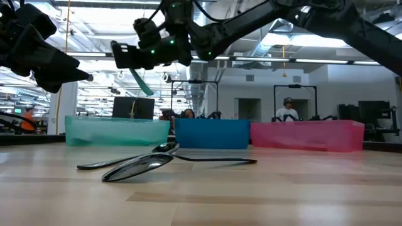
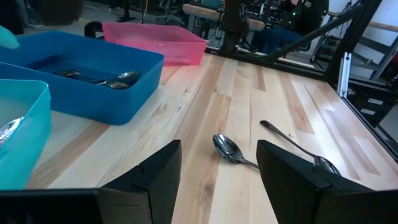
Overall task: Sort silverware by color (type)
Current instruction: Put the blue spoon into the light blue bin
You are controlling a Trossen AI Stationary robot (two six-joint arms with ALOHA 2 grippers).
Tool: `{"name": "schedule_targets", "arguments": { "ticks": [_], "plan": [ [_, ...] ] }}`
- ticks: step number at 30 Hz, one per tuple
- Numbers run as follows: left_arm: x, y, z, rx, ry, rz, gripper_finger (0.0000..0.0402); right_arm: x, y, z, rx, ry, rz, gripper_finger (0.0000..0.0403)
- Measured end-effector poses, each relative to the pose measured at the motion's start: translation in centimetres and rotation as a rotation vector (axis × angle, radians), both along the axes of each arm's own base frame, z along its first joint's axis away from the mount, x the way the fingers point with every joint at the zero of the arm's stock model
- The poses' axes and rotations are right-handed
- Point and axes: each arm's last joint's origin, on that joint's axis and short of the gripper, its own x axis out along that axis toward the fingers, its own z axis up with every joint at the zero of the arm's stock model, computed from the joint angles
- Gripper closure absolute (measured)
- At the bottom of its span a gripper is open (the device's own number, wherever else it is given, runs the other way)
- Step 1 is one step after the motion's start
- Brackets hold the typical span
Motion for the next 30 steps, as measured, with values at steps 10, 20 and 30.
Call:
{"name": "schedule_targets", "arguments": {
  "ticks": [10, 20, 30],
  "plan": [
    [0.0, 0.0, 0.0, 0.009, 0.001, -0.001, 0.0207, 0.1, -1.7, -1.3, 0.069, -0.091, 0.026, 0.0349],
    [0.0, 0.0, 0.0, 0.008, 0.001, -0.001, 0.0207, 0.4, -2.8, -4.1, 0.153, -0.135, 0.016, 0.0348],
    [0.0, 0.0, 0.0, 0.008, 0.001, 0.003, 0.0207, 0.5, -3.7, -5.3, 0.144, -0.137, 0.002, 0.0347]
  ]
}}
